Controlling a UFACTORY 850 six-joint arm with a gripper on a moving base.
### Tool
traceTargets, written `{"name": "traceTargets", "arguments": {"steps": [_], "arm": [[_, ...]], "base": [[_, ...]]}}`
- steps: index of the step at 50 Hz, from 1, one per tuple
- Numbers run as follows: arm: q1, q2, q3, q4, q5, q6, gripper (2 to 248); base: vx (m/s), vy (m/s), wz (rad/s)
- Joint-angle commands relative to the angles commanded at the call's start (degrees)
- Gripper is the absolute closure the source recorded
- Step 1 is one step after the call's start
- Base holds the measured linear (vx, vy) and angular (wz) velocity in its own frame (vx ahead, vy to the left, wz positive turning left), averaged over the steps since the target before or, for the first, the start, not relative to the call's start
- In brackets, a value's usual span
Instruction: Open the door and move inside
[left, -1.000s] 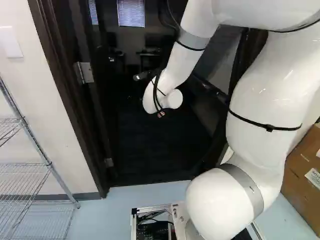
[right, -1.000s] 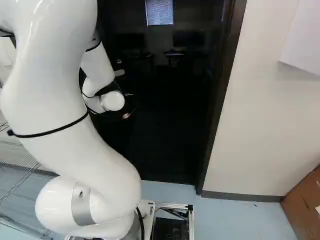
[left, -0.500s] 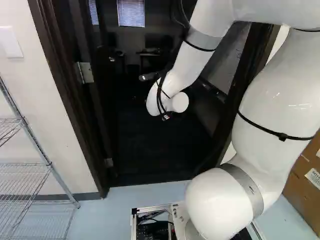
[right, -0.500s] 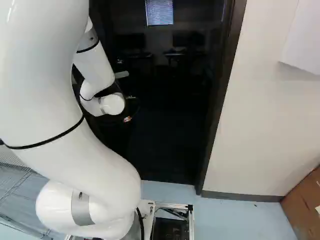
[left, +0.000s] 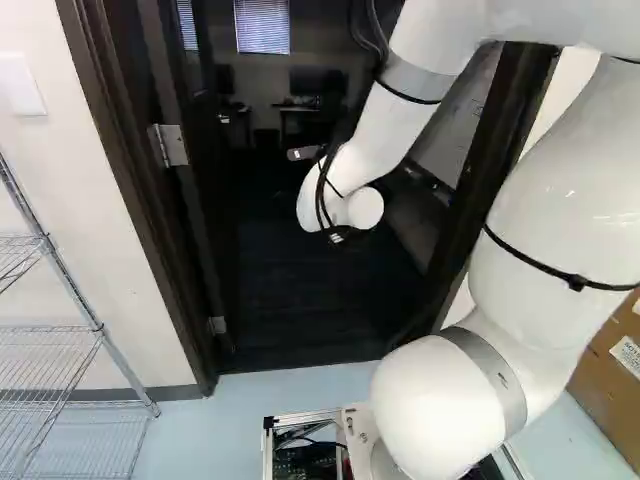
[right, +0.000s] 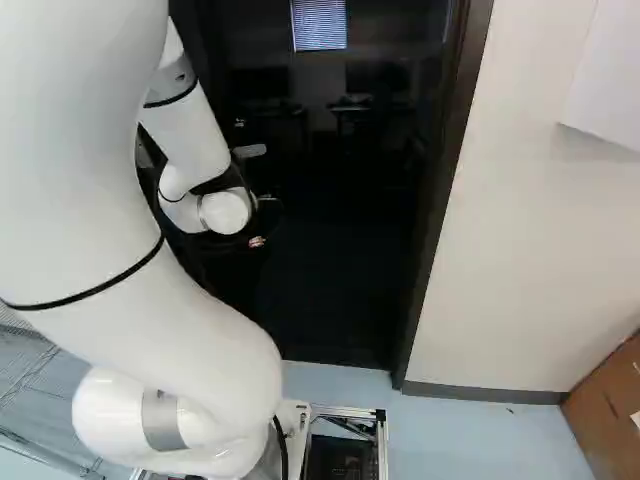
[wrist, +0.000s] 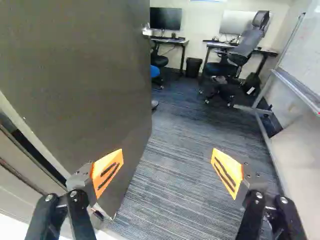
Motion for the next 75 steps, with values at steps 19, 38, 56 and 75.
{"name": "traceTargets", "arguments": {"steps": [19, 38, 56, 75], "arm": [[-0.91, 1.88, 1.88, 0.23, 0.00, 0.00, 3], [-0.92, 1.90, 1.89, 0.23, 0.00, 0.00, 3], [-0.92, 1.90, 1.89, 0.23, 0.00, 0.00, 3], [-0.92, 1.90, 1.89, 0.23, 0.00, 0.00, 3]], "base": [[0.000, 0.000, 0.000], [0.000, 0.000, 0.000], [0.000, 0.000, 0.000], [0.000, 0.000, 0.000]]}}
